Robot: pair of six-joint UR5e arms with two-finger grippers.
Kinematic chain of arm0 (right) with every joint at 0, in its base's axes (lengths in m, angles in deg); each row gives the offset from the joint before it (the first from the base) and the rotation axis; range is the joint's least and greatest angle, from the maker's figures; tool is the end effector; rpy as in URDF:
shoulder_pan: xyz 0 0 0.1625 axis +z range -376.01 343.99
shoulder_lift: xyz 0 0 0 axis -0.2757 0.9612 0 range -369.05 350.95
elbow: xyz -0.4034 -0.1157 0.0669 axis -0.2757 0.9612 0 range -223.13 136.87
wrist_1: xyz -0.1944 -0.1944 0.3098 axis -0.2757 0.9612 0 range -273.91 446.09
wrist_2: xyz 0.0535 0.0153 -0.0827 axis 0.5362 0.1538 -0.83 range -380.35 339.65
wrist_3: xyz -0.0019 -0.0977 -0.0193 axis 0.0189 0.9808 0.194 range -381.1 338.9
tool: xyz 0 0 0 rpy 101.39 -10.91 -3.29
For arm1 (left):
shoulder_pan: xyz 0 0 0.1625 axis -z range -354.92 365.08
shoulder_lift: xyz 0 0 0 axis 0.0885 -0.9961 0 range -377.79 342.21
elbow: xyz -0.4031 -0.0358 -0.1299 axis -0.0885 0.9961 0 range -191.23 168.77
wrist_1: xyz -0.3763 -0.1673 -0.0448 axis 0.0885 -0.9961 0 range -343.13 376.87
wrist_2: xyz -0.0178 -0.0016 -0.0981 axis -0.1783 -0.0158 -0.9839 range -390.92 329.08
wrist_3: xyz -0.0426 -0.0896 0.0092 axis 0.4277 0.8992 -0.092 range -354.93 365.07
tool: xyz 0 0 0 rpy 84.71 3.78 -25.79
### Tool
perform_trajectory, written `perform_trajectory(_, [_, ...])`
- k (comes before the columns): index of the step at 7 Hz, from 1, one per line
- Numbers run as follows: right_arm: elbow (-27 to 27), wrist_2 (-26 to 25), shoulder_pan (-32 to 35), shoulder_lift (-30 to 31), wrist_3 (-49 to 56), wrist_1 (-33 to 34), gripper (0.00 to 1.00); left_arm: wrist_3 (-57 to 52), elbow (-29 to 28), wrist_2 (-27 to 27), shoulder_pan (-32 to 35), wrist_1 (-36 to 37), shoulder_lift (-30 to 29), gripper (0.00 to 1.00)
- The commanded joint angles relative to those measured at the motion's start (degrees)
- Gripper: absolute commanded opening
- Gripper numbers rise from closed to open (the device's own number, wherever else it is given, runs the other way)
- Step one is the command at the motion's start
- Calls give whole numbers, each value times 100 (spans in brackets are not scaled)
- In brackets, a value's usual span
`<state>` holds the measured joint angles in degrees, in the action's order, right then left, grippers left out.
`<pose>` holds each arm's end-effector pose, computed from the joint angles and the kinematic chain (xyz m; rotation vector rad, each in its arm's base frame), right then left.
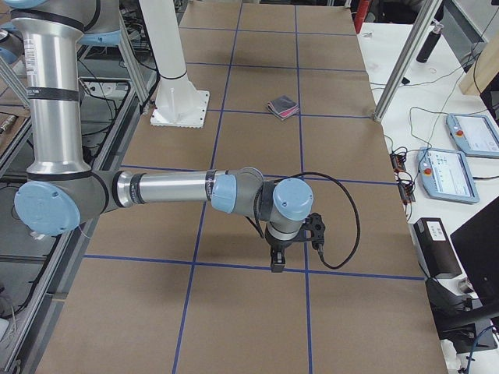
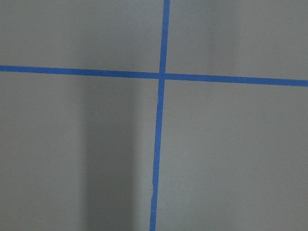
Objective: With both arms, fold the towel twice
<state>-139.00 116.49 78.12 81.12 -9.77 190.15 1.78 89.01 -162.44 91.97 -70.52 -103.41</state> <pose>0.0948 -0.4720 0.6304 -0.0269 -0.8271 -0.0587 -0.0422 -0.4644 0.6150 0.0554 0.7247 0.1274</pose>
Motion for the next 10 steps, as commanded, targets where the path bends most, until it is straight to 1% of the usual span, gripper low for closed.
perform_trajectory(1, [42, 9, 0, 1, -8, 0, 100, -32, -49, 47, 29, 161, -200, 100])
perform_trajectory(3, [16, -8, -8, -8, -121, -139, 100, -31, -31, 38, 38, 162, -210, 100])
perform_trajectory(4, [42, -17, -26, 1, -548, -471, 100, -31, -5, 38, 38, 162, -210, 100])
perform_trajectory(5, [138, -34, -43, 62, -631, -858, 100, -31, 4, 38, 47, 162, -218, 100])
perform_trajectory(6, [217, -52, -96, 80, -640, -1096, 100, -31, 13, 38, 47, 162, -219, 100])
perform_trajectory(8, [227, -35, -289, 80, -640, -1160, 100, -31, 13, 38, 56, 162, -254, 100])
perform_trajectory(10, [209, -34, -299, 71, -658, -1160, 100, -31, -5, 38, 56, 162, -245, 100])
